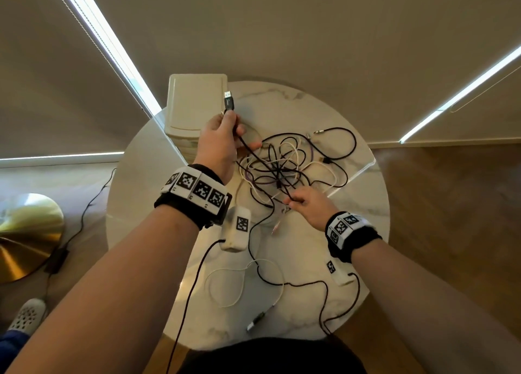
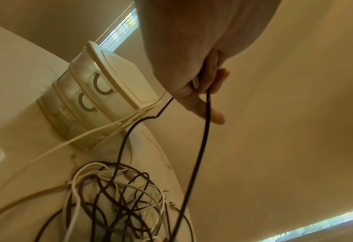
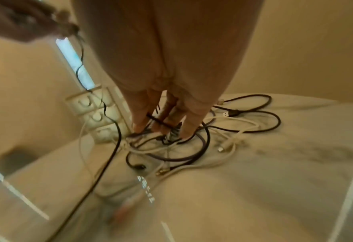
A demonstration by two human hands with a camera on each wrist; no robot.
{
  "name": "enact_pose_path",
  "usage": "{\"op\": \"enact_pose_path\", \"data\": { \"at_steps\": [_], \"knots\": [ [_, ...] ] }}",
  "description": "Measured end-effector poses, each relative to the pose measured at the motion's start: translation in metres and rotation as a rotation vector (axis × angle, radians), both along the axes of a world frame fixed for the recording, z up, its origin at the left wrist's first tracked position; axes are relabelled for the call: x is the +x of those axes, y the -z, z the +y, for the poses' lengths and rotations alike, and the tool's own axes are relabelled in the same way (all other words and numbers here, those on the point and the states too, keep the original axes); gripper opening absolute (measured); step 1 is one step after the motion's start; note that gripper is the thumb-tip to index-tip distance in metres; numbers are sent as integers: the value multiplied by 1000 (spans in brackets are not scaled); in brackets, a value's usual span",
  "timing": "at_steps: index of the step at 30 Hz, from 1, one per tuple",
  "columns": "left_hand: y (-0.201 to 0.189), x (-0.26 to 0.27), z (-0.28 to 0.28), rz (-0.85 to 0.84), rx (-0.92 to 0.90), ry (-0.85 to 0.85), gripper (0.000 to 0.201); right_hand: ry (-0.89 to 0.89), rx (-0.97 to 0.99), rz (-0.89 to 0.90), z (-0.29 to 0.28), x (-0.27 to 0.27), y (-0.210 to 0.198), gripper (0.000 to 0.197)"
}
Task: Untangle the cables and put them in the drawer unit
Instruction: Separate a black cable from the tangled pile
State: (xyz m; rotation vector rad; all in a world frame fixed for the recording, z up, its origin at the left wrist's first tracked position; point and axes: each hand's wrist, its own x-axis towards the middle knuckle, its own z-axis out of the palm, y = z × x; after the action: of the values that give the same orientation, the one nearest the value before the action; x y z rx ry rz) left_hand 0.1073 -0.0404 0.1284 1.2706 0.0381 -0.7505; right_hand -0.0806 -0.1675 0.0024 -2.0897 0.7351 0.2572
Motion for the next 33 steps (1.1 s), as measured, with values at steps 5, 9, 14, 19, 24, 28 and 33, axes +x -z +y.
{"op": "enact_pose_path", "data": {
  "at_steps": [5, 9, 14, 19, 24, 28, 33],
  "knots": [
    [12, -5, 8, -183, 208, 107, 23, 152, 27, -91, -7, 14, -33, 22],
    [27, -10, 15, -399, 277, 370, 34, 311, 196, -377, -12, 40, -95, 13],
    [25, -27, 2, -365, 156, 632, 35, 298, 250, -574, -7, 69, -153, 11],
    [8, -19, -9, -337, 74, 371, 42, 299, 249, -633, -10, 69, -131, 33],
    [-11, -12, -17, -252, -58, 363, 36, 60, 248, -302, 4, 53, -49, 12],
    [-15, -10, -12, -256, -24, 338, 35, 16, 37, -34, -2, 41, 0, 25],
    [-4, -11, 4, -310, 69, 290, 27, 77, 18, 46, -8, 41, 24, 30]
  ]
}}
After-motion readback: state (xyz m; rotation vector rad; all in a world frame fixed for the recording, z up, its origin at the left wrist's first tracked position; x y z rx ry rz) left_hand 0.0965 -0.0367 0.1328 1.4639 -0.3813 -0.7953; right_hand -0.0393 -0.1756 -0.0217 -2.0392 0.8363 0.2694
